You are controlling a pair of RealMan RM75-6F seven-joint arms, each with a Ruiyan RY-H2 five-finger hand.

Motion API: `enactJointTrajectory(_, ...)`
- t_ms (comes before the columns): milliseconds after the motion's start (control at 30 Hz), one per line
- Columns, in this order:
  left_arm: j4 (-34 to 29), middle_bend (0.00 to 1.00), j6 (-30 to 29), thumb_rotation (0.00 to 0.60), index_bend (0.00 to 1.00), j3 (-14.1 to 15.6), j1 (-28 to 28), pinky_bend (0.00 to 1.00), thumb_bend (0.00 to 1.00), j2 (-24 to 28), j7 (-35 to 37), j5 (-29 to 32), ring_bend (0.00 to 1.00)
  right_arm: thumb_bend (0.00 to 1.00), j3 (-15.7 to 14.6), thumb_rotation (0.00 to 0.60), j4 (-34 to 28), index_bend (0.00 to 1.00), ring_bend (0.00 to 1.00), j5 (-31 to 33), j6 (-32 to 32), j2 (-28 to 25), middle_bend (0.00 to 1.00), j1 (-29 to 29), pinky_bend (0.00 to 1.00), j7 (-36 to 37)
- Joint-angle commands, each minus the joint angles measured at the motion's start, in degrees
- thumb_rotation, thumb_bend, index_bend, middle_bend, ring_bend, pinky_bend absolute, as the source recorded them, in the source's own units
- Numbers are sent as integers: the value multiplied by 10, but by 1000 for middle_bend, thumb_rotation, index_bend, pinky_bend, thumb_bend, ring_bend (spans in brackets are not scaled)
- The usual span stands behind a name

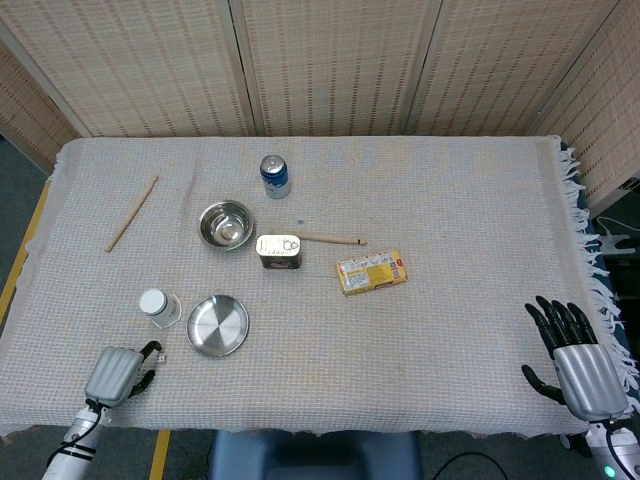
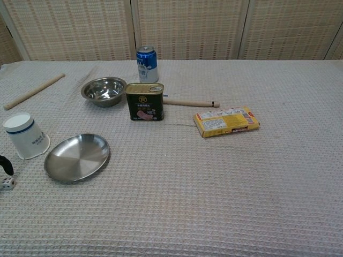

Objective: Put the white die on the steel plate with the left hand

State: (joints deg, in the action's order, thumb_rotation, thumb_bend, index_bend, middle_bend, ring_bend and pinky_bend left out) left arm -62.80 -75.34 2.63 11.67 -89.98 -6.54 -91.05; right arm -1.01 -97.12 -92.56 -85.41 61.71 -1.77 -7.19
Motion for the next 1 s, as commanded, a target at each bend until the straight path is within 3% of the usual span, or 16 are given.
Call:
enactJointTrajectory(33, -3, 1000, 2, 600, 386, 0, 3, 996, 359, -1, -5, 1, 953, 172, 1, 565, 0, 0, 0, 1, 1, 0, 0, 0, 0, 0)
enactJointTrajectory(433, -14, 1000, 14, 600, 410, 0, 13, 996, 405, -1, -12, 5, 953, 173, 2, 565, 0, 0, 0, 7, 5, 0, 0, -2, 0, -2)
enactJointTrajectory(700, -15, 1000, 18, 600, 486, 0, 17, 996, 448, -1, -13, 9, 955, 173, 2, 562, -1, 0, 0, 9, 6, 0, 0, -2, 0, -5)
enactJointTrajectory(1000, -18, 1000, -11, 600, 517, -5, 18, 996, 438, -1, 1, -1, 956, 172, 2, 563, -1, 0, 0, 9, 6, 0, 0, -2, 0, -4)
